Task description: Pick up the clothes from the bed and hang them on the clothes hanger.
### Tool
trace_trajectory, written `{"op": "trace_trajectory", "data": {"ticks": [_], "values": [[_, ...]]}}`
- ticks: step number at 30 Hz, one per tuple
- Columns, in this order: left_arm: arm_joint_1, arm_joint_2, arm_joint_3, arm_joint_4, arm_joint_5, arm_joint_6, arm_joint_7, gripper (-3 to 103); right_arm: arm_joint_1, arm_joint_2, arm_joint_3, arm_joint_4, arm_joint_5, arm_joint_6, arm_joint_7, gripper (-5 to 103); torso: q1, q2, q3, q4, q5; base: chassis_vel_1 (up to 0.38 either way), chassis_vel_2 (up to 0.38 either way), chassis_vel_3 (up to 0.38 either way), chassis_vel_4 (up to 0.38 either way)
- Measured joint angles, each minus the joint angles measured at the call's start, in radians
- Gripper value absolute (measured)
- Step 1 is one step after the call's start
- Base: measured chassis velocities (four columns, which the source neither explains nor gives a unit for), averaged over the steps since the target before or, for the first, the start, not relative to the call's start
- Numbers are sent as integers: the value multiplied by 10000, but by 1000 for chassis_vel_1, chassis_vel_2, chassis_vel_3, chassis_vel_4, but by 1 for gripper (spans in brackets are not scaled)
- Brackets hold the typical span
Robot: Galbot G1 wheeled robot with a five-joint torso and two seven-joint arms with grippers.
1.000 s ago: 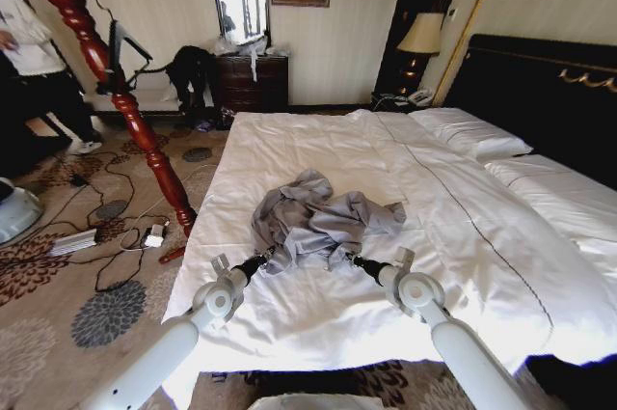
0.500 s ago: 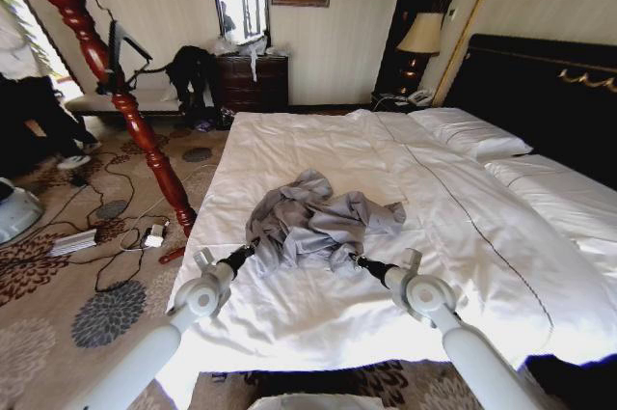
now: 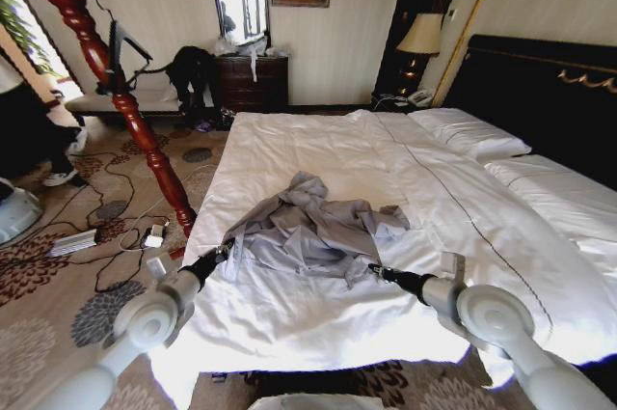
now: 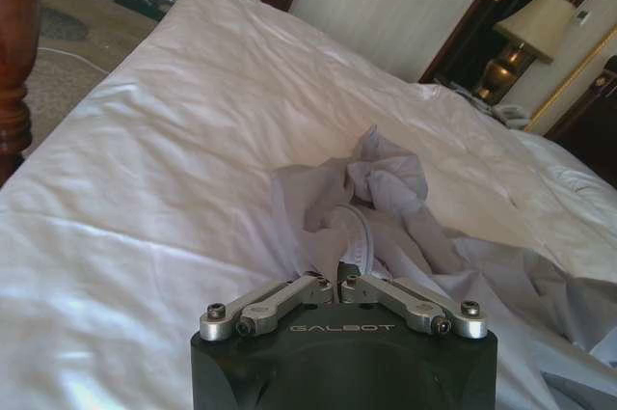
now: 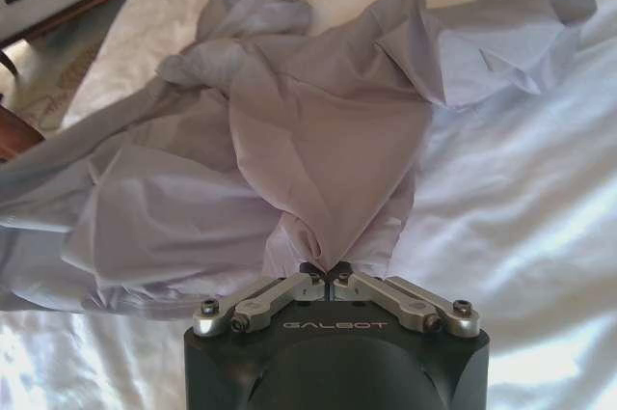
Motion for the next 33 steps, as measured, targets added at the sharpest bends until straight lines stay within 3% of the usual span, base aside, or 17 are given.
{"op": "trace_trajectory", "data": {"ticks": [3, 5, 8, 10, 16, 20, 25, 33], "values": [[736, 75, -361, -406, -6, 122, -300, 0, -1263, 11, 717, 386, -516, 0, -21, 0, -1, 0, 0, 9, 3, 0, 0, 0, 0], [878, 122, -356, -536, -27, 222, -544, 0, -2289, 225, 1311, 671, -1162, 0, -129, 0, -1, 1, -1, -14, -4, 0, 0, 0, 0], [1302, 49, -441, -679, 23, 305, -823, 0, -2984, 354, 1592, 853, -1942, -1, -256, 0, 0, 1, 0, -19, -5, 0, 0, 0, 0], [2160, -246, -673, -882, 262, 387, -1245, 0, -3610, 431, 1754, 1055, -2702, 3, -293, 0, -1, 0, 0, 5, 0, 0, 0, 0, 0], [3383, -865, -831, -1354, 583, 503, -1833, 0, -4525, 636, 1968, 1495, -3383, 13, -281, 0, -1, 1, 0, -4, -4, 0, 0, 0, 0], [4661, -1363, -1005, -1575, 1191, 662, -2174, 0, -5315, 933, 2049, 1687, -4559, 22, -268, 0, -1, 1, 1, -1, -3, 0, 0, 0, 0], [5124, -1528, -1563, -1577, 1391, 685, -2524, 0, -6089, 1076, 2480, 1688, -5352, 27, -272, 0, -1, 1, 0, -2, -1, 0, 0, 0, 0], [5440, -1772, -1628, -1558, 1097, 809, -3124, 0, -6962, 1329, 2734, 1670, -6395, 35, -165, 0, 1, 1, 1, -3, -3, 0, 0, 0, 0]]}}
